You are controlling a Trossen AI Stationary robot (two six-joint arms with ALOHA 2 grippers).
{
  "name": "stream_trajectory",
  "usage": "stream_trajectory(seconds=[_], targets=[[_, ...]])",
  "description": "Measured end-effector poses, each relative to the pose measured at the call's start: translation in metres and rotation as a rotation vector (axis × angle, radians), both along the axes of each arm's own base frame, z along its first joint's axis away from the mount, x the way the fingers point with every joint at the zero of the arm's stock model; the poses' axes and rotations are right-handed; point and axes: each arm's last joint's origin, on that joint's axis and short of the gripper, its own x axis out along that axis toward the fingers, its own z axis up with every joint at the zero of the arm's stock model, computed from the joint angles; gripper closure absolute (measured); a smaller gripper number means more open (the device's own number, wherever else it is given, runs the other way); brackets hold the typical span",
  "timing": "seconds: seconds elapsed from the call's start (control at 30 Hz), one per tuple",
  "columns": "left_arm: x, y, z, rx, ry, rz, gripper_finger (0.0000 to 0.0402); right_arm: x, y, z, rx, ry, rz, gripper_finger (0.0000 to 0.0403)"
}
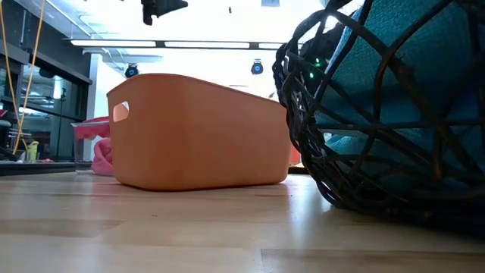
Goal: Sort microfiber towel by color & place in baskets
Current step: Put the yellow towel into the orange bin
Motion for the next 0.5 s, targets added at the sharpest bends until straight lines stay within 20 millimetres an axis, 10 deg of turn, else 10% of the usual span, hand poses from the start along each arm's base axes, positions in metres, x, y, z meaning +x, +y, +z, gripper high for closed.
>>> stream_trajectory(seconds=[0.5], targets=[[-0.003, 0.006, 0.000, -0.039, -0.019, -0.024, 0.0153, -0.030, -0.003, -0.060, 0.070, -0.063, -0.145, 0.0145]])
